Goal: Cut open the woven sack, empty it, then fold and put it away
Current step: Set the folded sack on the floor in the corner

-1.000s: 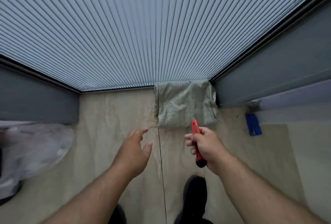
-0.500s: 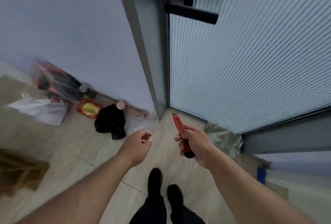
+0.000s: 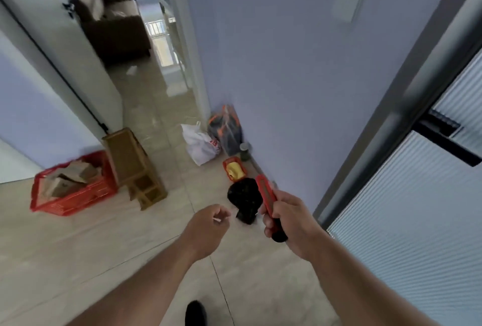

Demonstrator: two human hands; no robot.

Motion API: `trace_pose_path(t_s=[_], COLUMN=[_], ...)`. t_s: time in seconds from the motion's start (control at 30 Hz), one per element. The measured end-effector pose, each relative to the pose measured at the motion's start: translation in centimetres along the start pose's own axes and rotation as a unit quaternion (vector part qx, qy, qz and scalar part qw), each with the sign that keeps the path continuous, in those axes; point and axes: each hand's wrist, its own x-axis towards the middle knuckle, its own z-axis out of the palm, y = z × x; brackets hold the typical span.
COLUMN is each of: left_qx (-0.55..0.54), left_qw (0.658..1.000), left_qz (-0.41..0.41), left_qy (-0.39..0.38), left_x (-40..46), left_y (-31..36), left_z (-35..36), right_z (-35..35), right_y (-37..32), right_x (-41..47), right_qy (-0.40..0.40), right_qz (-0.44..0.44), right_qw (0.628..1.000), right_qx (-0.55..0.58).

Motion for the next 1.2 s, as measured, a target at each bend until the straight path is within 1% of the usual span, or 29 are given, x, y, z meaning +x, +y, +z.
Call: trace_pose_path(t_s=[0.1, 0.23, 0.37, 0.47, 0.53, 0.57, 0.6, 0.7, 0.8, 0.93, 1.0, 1.1, 1.2], left_qx=[-0.008, -0.032, -0.07, -0.092, -0.102, -0.106, -0.107, -0.108, -0.126, -0.143, -0.147, -0.152, -0.142], left_qw=[0.999, 0.996, 0.991, 0.986, 0.982, 0.981, 0.98, 0.976, 0.966, 0.961, 0.957, 0.953, 0.952], left_qz=[-0.02, -0.042, -0.066, -0.082, -0.091, -0.096, -0.099, -0.109, -0.128, -0.138, -0.145, -0.157, -0.17], left_qy=[0.036, 0.068, 0.092, 0.114, 0.129, 0.134, 0.138, 0.155, 0.184, 0.192, 0.201, 0.212, 0.213], left_x=[-1.1, -2.1, -2.5, -2.8, -3.2, -3.4, -3.6, -4.5, -5.4, -5.1, -4.3, -2.6, -0.4], left_y=[-2.5, -6.4, -10.9, -15.2, -18.5, -20.3, -22.1, -27.1, -30.8, -34.1, -35.6, -37.0, -38.1], left_z=[-3.0, -6.6, -10.8, -15.1, -18.2, -19.8, -21.4, -25.6, -28.8, -32.2, -33.7, -36.1, -38.9], right_z=[4.2, 9.4, 15.9, 21.6, 25.3, 27.1, 28.9, 33.9, 38.5, 43.0, 44.7, 47.0, 49.2], right_y=[-0.6, 0.3, 1.9, 3.0, 3.9, 4.3, 4.8, 6.2, 7.1, 7.2, 7.1, 6.7, 6.3], right_x=[0.3, 2.3, 5.1, 7.4, 9.1, 9.8, 10.6, 12.5, 13.9, 16.4, 18.2, 21.6, 25.8], right_qy=[-0.039, -0.056, -0.048, -0.031, -0.032, -0.039, -0.046, -0.059, -0.069, -0.083, -0.088, -0.106, -0.133], right_qz=[0.003, 0.026, 0.01, -0.037, -0.078, -0.084, -0.08, -0.054, -0.073, -0.087, -0.082, -0.075, -0.067], right_qw=[0.999, 0.994, 0.97, 0.936, 0.886, 0.86, 0.844, 0.826, 0.806, 0.772, 0.766, 0.768, 0.757], right_qx=[-0.037, -0.09, -0.238, -0.348, -0.457, -0.501, -0.528, -0.558, -0.583, -0.625, -0.631, -0.627, -0.636])
